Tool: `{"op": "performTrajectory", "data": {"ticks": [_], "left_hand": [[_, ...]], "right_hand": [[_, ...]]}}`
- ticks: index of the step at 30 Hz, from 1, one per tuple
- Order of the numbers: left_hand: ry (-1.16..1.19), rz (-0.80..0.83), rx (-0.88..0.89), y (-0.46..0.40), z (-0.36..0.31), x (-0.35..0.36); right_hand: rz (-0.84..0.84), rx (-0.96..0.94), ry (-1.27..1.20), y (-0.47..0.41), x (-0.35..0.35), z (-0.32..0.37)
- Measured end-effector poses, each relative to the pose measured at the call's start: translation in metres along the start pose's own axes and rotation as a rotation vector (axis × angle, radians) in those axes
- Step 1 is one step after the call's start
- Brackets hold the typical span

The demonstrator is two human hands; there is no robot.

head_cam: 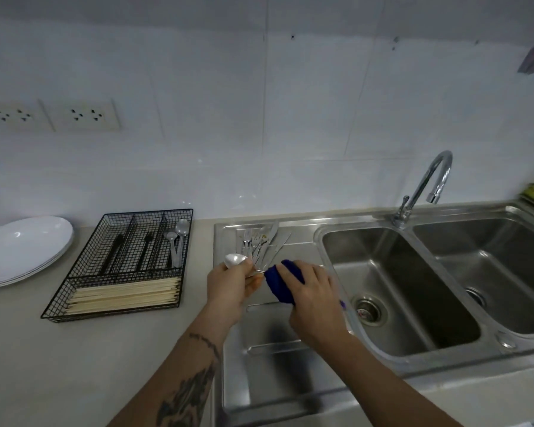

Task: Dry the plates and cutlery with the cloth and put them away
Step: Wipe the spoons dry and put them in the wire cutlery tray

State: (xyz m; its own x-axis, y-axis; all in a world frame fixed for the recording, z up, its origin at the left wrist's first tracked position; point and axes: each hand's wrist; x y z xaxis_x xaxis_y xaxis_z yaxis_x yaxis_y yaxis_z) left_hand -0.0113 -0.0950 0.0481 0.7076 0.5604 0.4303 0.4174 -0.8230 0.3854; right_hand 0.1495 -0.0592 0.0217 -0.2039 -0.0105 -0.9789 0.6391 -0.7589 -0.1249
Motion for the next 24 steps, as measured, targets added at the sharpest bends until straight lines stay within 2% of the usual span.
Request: {"op": "performTrajectory", "data": {"ticks": [8,12,17,24], "left_hand": [[-0.013,0.076,-0.012,0.001,0.013,0.001],[0.007,-0.021,0.054,-0.006,0.013,-0.004],[-0.013,-0.169,0.090,-0.020,0.005,-0.018],[0.034,-0.240,0.064,-0.060,-0.014,-0.045]], "right_hand": [[0.061,0.000,-0.064,-0.006,0.006,0.005],[0.067,-0.008,-0.030,-0.012,0.013,0.011],[0.208,0.031,0.025,-0.019,0.022,0.000],[0.195,0.026,0.037,-0.052,0.025,0.002]]}}
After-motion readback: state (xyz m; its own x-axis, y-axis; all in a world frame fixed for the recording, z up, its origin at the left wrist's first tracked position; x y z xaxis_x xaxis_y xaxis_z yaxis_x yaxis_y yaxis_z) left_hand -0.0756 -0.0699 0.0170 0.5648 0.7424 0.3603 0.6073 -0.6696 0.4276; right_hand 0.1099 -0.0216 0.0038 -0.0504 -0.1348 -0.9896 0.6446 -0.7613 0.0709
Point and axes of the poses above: each hand's wrist, its own y-axis away from the middle knuckle, its own x-axis out of the palm, z = x × y, and after that the axes turned 12 degrees about z, right-handed
